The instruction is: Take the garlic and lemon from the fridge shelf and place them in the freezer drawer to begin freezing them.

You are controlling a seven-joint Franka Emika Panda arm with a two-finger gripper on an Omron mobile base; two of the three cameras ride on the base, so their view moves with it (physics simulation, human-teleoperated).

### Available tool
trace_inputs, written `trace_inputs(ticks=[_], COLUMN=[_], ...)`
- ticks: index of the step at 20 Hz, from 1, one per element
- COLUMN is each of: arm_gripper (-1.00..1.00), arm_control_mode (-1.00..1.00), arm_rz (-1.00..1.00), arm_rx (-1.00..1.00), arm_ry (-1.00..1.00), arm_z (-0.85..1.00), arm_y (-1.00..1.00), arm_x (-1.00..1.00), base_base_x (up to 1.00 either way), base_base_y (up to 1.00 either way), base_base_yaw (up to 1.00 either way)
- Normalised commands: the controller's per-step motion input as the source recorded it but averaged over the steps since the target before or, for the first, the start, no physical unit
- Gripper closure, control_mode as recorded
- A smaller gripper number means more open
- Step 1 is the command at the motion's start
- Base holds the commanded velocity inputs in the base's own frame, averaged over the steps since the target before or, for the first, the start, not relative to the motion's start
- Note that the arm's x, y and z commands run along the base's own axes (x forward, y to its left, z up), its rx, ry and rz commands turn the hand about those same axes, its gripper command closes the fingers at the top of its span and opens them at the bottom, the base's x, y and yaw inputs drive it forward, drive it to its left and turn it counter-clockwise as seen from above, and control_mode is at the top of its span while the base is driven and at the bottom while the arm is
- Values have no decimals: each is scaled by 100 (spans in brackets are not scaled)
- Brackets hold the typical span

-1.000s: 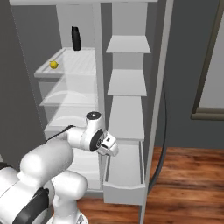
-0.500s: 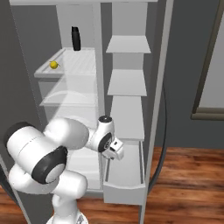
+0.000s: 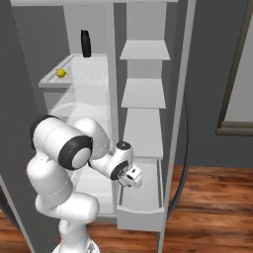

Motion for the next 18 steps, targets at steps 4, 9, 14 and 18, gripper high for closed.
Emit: trace_inputs(ticks=[4, 9, 14, 18], arm_gripper=[100, 100, 100, 100], arm_control_mode=[-100, -100, -100, -100], arm_rz=[0, -1, 0, -3], arm_rx=[6, 6, 5, 0], arm_ry=[2, 4, 14, 22], arm_z=[-40, -23, -23, -39], arm_y=[-16, -25, -24, -1], arm_x=[18, 11, 9, 28], base_base_x=[0, 0, 0, 0], base_base_y=[0, 0, 0, 0], base_base_yaw=[0, 0, 0, 0])
